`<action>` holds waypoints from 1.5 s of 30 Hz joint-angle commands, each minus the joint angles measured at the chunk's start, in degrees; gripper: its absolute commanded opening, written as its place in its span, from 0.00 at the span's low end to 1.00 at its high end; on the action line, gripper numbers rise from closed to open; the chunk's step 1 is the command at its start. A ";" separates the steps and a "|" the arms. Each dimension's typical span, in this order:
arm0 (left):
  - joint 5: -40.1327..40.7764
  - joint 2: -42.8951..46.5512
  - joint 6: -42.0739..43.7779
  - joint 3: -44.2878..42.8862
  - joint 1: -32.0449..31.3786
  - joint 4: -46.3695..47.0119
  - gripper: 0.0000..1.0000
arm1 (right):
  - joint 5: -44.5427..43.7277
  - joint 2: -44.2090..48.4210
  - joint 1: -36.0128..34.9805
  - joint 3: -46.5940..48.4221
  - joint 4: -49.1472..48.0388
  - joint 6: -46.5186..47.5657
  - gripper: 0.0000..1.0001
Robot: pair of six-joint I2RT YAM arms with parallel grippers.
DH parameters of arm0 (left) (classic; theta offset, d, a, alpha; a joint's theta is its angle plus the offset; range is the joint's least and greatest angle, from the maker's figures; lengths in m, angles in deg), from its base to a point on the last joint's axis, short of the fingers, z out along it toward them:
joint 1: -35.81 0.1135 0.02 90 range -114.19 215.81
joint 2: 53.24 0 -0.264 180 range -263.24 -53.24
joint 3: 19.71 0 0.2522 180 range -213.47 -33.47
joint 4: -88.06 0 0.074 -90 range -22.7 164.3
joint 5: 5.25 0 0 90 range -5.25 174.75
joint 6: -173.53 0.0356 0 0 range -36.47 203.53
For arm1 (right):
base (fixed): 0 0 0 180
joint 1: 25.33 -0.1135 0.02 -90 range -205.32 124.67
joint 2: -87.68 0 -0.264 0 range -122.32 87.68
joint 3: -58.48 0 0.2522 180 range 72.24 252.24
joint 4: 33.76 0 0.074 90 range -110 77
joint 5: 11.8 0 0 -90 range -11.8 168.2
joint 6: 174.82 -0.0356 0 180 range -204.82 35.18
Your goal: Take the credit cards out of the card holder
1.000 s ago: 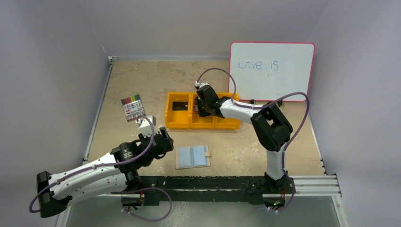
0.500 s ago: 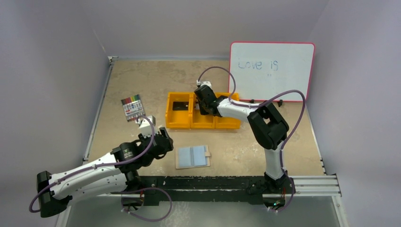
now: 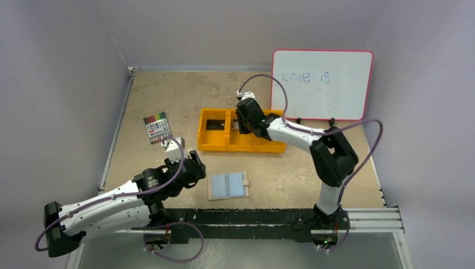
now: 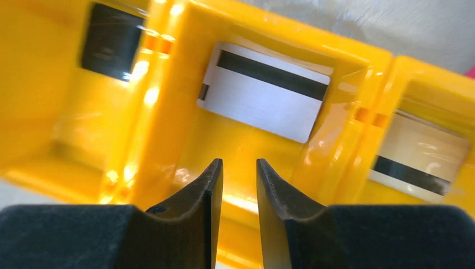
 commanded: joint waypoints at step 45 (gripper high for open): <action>-18.52 -1.52 -16.21 26.22 0.11 34.44 0.42 | 11.11 5.96 -27.44 -25.99 -15.63 -34.40 0.16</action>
